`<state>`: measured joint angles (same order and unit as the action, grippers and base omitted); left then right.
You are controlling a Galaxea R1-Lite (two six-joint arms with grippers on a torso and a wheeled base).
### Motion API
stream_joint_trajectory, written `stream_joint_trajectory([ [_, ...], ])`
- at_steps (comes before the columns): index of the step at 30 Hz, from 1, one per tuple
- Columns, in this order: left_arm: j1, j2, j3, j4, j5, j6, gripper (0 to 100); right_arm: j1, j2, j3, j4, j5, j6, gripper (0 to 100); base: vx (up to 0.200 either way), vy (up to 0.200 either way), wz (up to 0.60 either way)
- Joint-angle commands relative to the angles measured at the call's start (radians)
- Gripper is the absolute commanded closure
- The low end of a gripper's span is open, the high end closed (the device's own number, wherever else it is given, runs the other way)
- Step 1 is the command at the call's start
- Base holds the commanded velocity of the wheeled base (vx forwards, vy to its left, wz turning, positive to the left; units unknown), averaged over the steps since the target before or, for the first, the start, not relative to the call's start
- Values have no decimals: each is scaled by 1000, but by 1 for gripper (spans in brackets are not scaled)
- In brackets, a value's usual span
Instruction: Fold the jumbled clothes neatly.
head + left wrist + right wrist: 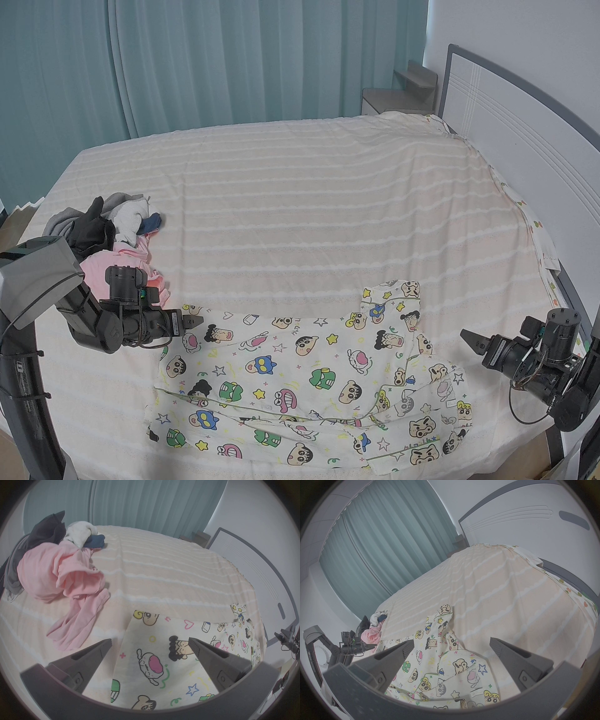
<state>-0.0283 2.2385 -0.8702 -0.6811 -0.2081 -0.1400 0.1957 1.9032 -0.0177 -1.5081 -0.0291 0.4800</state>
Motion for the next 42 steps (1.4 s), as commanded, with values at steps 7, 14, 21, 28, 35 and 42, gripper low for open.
stream_joint_trajectory([
  [7, -5, 73, -7, 0, -1, -6, 0, 30, -19, 18, 2, -2, 2, 0, 0, 0, 0],
  [14, -7, 118, -35, -6, -1, -12, 0, 33, -12, 18, 2, -2, 0, 0, 0, 0, 0],
  [21, -1, 93, -50, -18, -2, -30, 0, 37, -15, 18, 2, 0, 3, 0, 0, 0, 0],
  [28, -9, 121, -61, -18, -11, -36, 0, 34, -12, 18, 0, 0, 3, 0, 0, 0, 0],
  [35, -33, 164, -98, -21, -13, -79, 100, 34, -7, 18, 0, 0, 2, 0, 0, 0, 0],
  [42, -42, 161, -105, -43, -13, -99, 100, 24, 5, 7, 2, 14, -8, 0, 0, 0, 0],
])
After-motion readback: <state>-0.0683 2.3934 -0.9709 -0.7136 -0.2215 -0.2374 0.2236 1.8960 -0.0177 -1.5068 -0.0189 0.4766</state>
